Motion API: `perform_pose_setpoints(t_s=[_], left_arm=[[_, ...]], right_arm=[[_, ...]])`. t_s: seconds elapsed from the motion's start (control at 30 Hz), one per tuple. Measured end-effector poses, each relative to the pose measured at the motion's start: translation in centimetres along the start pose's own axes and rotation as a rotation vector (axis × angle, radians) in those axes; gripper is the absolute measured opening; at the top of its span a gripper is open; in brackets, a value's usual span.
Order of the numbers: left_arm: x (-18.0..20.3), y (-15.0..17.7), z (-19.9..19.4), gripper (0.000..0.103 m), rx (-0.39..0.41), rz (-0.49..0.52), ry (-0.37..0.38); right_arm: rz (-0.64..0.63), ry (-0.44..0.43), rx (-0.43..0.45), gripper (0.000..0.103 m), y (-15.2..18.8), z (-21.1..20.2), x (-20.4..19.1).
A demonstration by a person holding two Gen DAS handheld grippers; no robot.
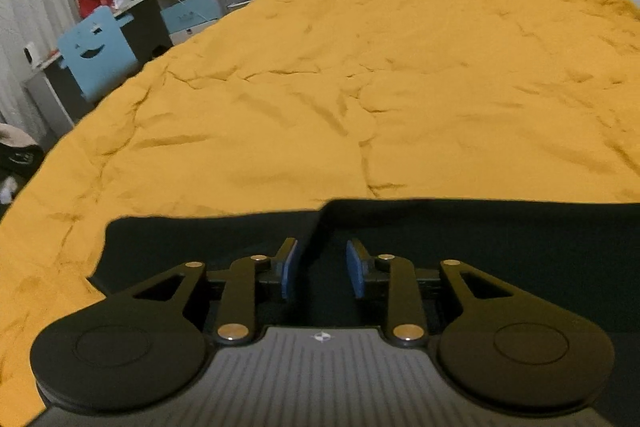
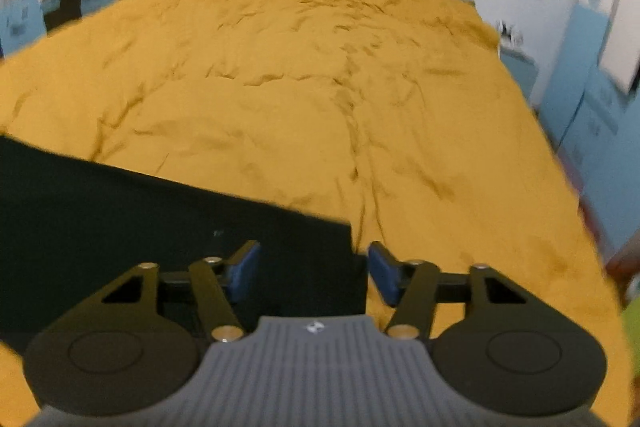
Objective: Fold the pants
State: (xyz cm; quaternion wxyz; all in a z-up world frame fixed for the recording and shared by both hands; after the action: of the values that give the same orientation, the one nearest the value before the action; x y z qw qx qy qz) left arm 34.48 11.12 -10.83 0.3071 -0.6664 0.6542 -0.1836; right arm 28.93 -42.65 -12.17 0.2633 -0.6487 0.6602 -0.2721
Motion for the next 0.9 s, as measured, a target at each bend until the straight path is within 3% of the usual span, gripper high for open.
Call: perform_pose_setpoints(t_s=[0.13, 0.37, 0.5, 0.57, 0.67, 0.7, 0.8, 0.9], left_arm=[[0.0, 0.6, -0.2, 0.034, 0.002, 0.015, 0.018], [0.3, -0.2, 0.4, 0.035, -0.007, 0.013, 0.095], [1.3, -0.7, 1.5, 0.051, -0.037, 0.093, 0.115], [1.7, -1.0, 2.1, 0.053, -0.051, 0.117, 0.110], [1.9, -1.2, 3.0, 0.053, -0.060, 0.128, 0.099], [2.0, -1.3, 3.3, 0.053, -0.064, 0.125, 0.103], [2.5, -1.2, 3.7, 0.053, -0.065, 0.123, 0.108], [3.0, -1.0, 3.7, 0.053, -0.062, 0.121, 0.120]], right_arm=[[0.131, -0.051, 0.011, 0.046, 1.2, 0.2, 2.5], [0.298, -0.161, 0.015, 0.045, -0.2, 4.5, 4.2], [0.359, -0.197, -0.020, 0.045, -1.0, 7.3, 4.9], [0.384, -0.219, -0.043, 0.043, -1.1, 8.6, 5.1], [0.422, -0.253, -0.052, 0.032, -0.9, 9.5, 5.6], [0.436, -0.280, -0.051, 0.018, -0.9, 9.5, 5.7], [0.428, -0.314, -0.029, 0.000, -0.7, 8.9, 6.0], [0.448, -0.325, 0.005, 0.000, -0.8, 7.5, 6.5]])
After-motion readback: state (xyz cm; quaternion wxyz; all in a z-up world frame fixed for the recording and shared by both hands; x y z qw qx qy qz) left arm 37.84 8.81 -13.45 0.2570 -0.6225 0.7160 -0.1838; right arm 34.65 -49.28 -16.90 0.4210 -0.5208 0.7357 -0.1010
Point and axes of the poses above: each gripper's, at about its wrist camera, not at the fingertips, and z roughly the way its jaws point, x to its right, y to its underside, the point moved 3 cm from there along z, roughly the way its jaws point, and after that the axes turned 4 degrees about y, right-handed, at the moved point
